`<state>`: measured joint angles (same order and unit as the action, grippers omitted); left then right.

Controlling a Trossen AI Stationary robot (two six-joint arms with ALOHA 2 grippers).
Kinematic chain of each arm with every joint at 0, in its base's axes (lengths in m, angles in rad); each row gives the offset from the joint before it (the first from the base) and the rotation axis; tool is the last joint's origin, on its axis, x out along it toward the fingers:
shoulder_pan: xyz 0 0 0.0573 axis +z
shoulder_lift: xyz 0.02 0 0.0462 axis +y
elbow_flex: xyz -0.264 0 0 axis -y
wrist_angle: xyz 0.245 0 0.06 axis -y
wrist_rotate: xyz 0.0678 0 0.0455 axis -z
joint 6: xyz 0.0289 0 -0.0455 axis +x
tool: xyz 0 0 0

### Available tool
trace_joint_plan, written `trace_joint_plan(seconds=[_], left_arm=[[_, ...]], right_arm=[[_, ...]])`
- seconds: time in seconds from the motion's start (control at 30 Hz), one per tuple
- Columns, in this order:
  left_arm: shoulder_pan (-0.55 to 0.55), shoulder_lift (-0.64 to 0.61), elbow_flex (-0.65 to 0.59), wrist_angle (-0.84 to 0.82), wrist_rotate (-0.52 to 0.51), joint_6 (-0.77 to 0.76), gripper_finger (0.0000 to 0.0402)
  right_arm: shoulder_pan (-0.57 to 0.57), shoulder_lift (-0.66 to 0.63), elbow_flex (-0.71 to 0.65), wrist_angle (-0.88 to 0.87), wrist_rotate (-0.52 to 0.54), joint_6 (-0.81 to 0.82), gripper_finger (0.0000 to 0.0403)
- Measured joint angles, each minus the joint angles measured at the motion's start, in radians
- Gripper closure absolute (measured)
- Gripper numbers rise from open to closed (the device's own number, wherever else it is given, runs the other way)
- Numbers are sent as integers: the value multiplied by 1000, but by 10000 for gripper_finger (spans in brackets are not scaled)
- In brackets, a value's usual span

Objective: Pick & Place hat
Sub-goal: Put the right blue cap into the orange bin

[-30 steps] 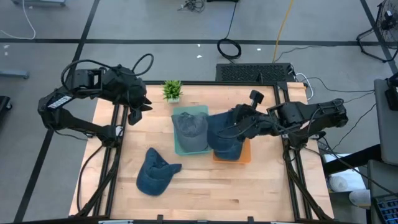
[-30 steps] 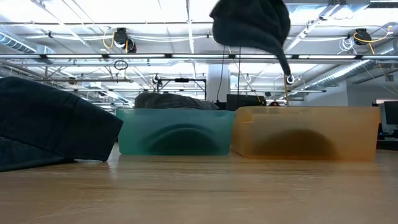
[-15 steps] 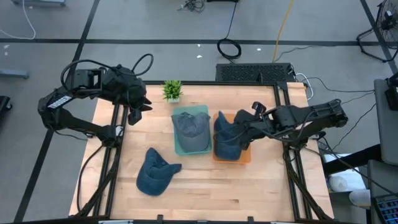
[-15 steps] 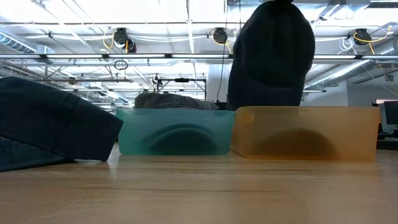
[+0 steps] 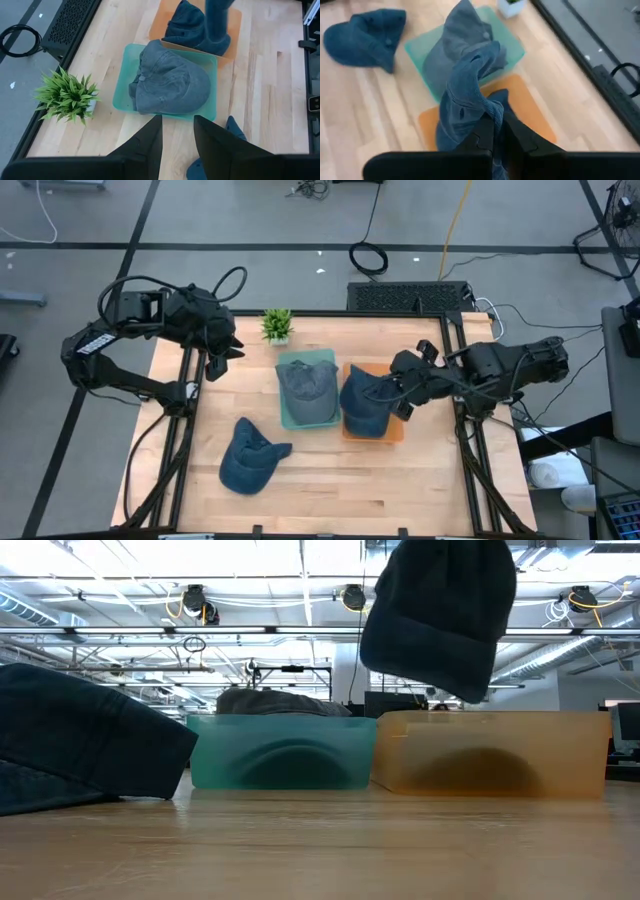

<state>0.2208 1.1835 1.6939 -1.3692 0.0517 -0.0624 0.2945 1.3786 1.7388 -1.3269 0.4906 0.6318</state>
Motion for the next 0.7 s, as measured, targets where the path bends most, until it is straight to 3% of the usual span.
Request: trace_joint_plan(seconds=[0.23, 0.37, 0.53, 0.7], left_arm=[[0, 0, 0, 0, 0, -1, 284], [0, 0, 0, 0, 0, -2, 284], [-7, 0, 0, -6, 0, -23, 284], [-25, 0, 0, -28, 2, -25, 284]], right_arm=[[53, 27, -23, -13, -74, 80, 397], [63, 28, -56, -11, -55, 94, 397], [6, 28, -171, -3, -45, 84, 397], [-96, 28, -302, 121, -45, -83, 397]])
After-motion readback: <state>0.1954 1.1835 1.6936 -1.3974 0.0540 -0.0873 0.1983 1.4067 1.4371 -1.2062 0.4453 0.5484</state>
